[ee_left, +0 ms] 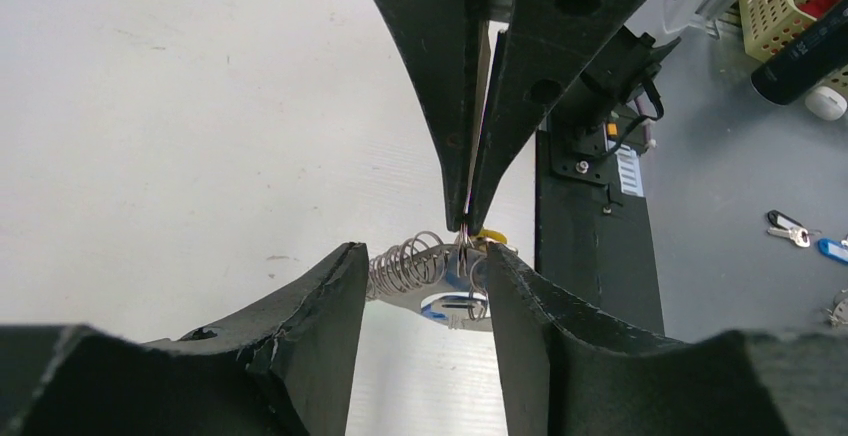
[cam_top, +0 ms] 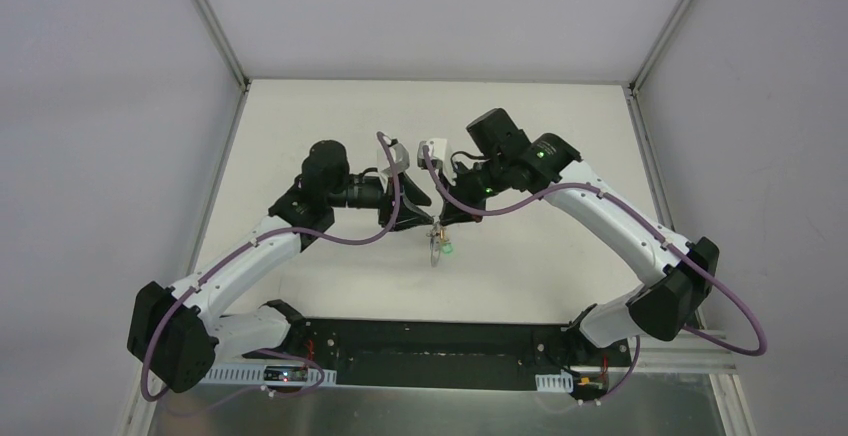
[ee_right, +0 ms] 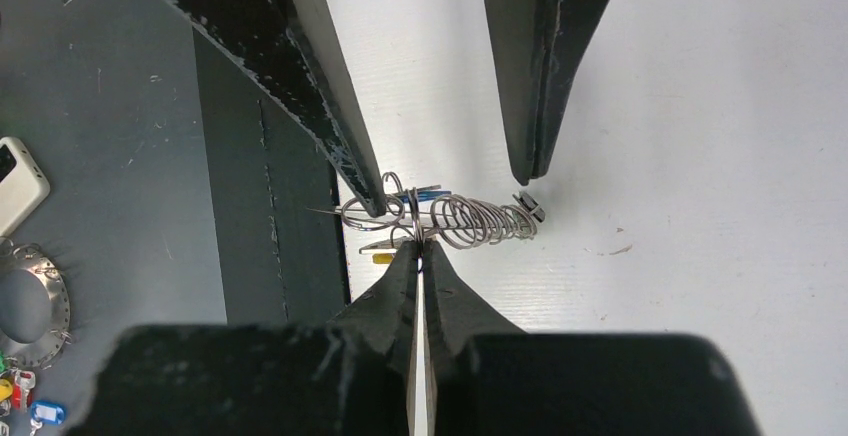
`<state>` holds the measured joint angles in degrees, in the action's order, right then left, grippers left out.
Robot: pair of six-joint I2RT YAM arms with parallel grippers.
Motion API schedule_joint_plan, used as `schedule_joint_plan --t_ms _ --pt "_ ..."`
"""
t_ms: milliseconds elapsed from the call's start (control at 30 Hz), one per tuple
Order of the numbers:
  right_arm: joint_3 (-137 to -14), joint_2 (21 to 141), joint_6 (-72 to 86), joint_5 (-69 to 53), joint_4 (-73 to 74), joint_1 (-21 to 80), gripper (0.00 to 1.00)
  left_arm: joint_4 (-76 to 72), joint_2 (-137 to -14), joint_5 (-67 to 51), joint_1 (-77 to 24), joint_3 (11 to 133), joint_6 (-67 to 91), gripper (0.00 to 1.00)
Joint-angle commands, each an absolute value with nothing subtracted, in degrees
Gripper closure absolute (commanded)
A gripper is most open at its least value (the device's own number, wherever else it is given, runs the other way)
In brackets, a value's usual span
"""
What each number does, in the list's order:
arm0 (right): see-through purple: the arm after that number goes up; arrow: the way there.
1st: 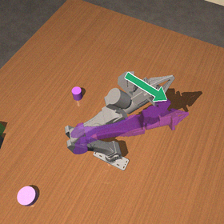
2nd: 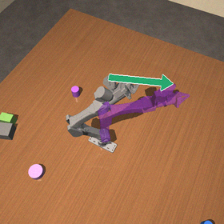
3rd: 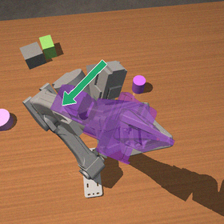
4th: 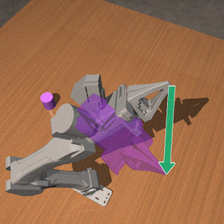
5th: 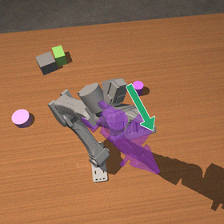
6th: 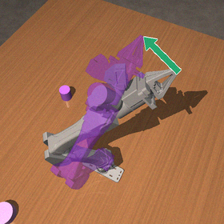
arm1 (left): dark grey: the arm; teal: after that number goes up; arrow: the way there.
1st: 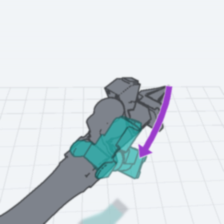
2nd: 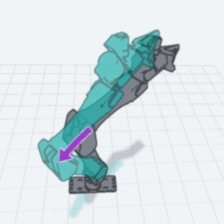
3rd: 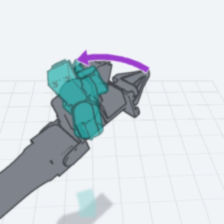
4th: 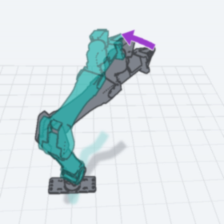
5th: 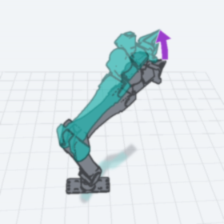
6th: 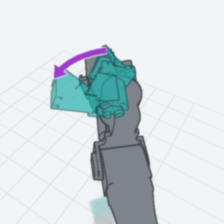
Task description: Put the keys on the keyring
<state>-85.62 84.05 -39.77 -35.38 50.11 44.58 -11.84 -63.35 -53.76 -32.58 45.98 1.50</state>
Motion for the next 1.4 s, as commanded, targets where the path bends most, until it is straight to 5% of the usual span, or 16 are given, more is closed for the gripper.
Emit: schedule_joint_plan --t_ms 0,900,1367 --pt "-87.9 83.8 -38.9 -37.3 48.6 44.8 1.00 -17.7 -63.3 -54.0 -32.8 45.7 3.7 0.54" --pt "-87.3 83.7 -37.4 -36.3 46.9 44.8 1.00 -19.2 -64.6 -57.2 -33.6 45.0 6.3 0.70" --pt "-86.8 83.8 -37.1 -36.1 46.7 44.7 1.00 -19.6 -64.5 -58.1 -33.7 45.1 7.1 1.00"
